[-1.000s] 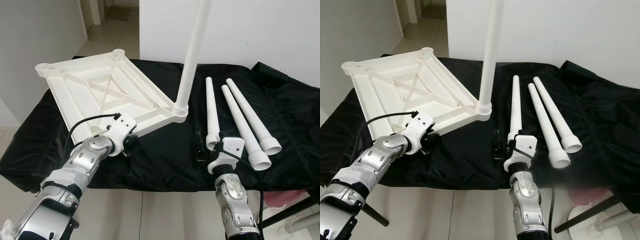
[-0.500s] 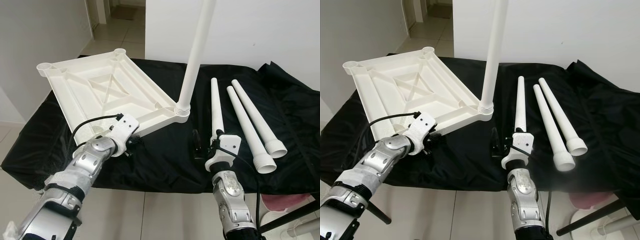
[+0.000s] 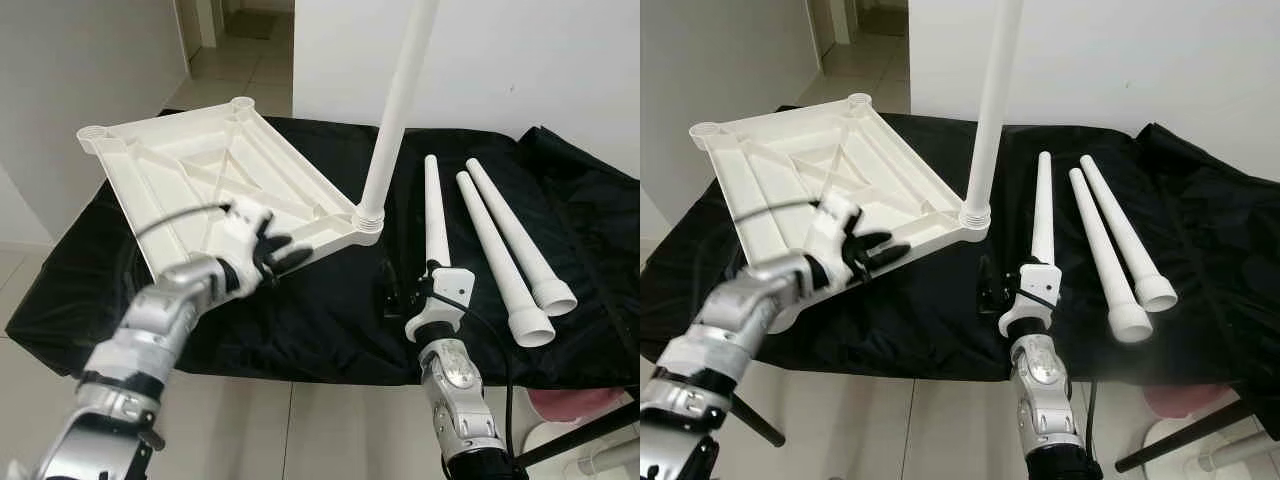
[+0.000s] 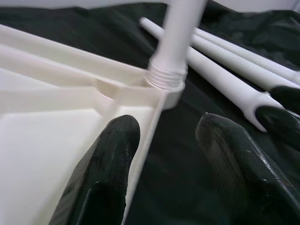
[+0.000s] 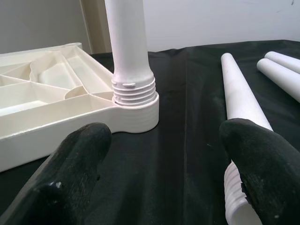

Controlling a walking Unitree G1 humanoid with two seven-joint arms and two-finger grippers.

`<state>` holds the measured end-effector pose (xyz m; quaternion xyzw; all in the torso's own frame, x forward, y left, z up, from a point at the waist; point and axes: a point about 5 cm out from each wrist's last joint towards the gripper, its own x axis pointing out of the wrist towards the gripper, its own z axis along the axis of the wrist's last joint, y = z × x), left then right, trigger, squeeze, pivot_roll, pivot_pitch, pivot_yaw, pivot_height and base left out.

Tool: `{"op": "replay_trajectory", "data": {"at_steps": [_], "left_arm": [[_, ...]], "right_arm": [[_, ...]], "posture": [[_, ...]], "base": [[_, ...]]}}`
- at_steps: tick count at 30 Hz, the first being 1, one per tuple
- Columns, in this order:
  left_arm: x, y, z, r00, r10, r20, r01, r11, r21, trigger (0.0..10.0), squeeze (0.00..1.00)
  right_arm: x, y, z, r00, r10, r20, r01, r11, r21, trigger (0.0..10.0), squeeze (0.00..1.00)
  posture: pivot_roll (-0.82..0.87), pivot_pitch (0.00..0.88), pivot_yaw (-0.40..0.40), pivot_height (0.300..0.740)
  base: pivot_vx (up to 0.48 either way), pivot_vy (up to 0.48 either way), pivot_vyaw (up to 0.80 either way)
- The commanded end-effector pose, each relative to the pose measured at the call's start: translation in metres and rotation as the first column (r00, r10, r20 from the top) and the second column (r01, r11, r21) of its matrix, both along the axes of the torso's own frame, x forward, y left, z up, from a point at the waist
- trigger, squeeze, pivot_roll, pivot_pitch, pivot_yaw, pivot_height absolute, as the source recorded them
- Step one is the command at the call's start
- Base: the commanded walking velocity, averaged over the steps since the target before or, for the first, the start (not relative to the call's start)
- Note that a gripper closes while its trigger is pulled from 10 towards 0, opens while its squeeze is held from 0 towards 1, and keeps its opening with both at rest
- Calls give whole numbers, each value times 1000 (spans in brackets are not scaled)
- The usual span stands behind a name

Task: Building children table

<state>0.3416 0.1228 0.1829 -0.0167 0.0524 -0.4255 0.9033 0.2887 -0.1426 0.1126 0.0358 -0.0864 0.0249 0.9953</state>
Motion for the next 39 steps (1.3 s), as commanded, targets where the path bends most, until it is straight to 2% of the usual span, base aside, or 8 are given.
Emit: {"op": "replay_trajectory", "data": {"at_steps": [1,9,11,15,18,26,28,39], "left_arm": [[2,8,-2,999,40,6,-40,999,27,10000,0],[5,35,-8,988,148,39,-152,978,143,10000,0],[7,48,-12,981,193,30,-195,964,181,10000,0],[8,62,-13,969,245,29,-246,952,180,10000,0],[10,87,-14,937,338,88,-349,903,251,10000,0],[6,107,-14,912,370,177,-409,852,327,10000,0],[0,123,-11,897,387,214,-440,831,341,10000,0],[-9,134,-10,900,373,224,-432,826,361,10000,0]], "right_arm": [[1,2,-2,1000,0,-8,0,1000,-9,10000,0],[11,-4,6,1000,-25,3,25,1000,-3,10000,0],[14,-1,9,1000,-18,9,18,1000,-7,10000,0],[16,0,11,1000,-9,14,9,1000,-16,10000,0],[19,1,10,1000,-9,9,9,1000,-22,10000,0],[21,1,10,1000,-6,5,6,1000,-27,10000,0],[22,1,8,1000,-8,-4,8,1000,-31,10000,0],[21,0,5,1000,-15,-15,15,999,-33,10000,0]], "posture": [[36,28,-7,740],[46,76,-37,740],[47,80,-43,740],[47,81,-48,740],[50,80,-57,740],[61,79,-61,740],[64,79,-59,740],[72,87,-59,740]], "base": [[0,0,0],[0,0,0],[0,0,0],[0,0,0],[0,0,0],[0,0,0],[0,0,0],[0,0,0]]}}
